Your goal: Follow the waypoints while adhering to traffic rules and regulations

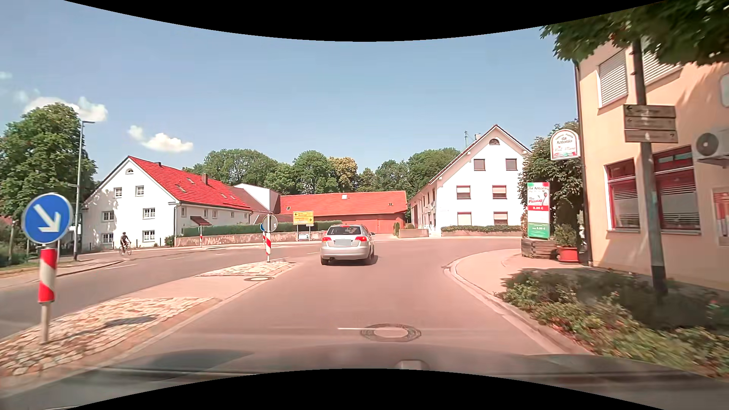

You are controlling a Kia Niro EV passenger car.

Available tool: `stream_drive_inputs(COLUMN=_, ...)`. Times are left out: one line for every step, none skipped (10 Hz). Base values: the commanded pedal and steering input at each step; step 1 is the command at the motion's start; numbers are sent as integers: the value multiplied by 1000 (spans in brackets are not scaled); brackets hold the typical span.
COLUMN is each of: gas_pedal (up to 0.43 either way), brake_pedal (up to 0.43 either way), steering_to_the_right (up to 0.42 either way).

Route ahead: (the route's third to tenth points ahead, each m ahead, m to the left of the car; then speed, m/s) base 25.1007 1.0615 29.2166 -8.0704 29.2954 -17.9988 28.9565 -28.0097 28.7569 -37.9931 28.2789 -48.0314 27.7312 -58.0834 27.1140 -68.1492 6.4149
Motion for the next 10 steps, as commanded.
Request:
stream_drive_inputs(gas_pedal=0, brake_pedal=0, steering_to_the_right=22)
stream_drive_inputs(gas_pedal=0, brake_pedal=0, steering_to_the_right=28)
stream_drive_inputs(gas_pedal=0, brake_pedal=0, steering_to_the_right=29)
stream_drive_inputs(gas_pedal=0, brake_pedal=0, steering_to_the_right=30)
stream_drive_inputs(gas_pedal=0, brake_pedal=0, steering_to_the_right=36)
stream_drive_inputs(gas_pedal=0, brake_pedal=0, steering_to_the_right=44)
stream_drive_inputs(gas_pedal=0, brake_pedal=0, steering_to_the_right=48)
stream_drive_inputs(gas_pedal=0, brake_pedal=0, steering_to_the_right=53)
stream_drive_inputs(gas_pedal=0, brake_pedal=0, steering_to_the_right=61)
stream_drive_inputs(gas_pedal=110, brake_pedal=0, steering_to_the_right=70)
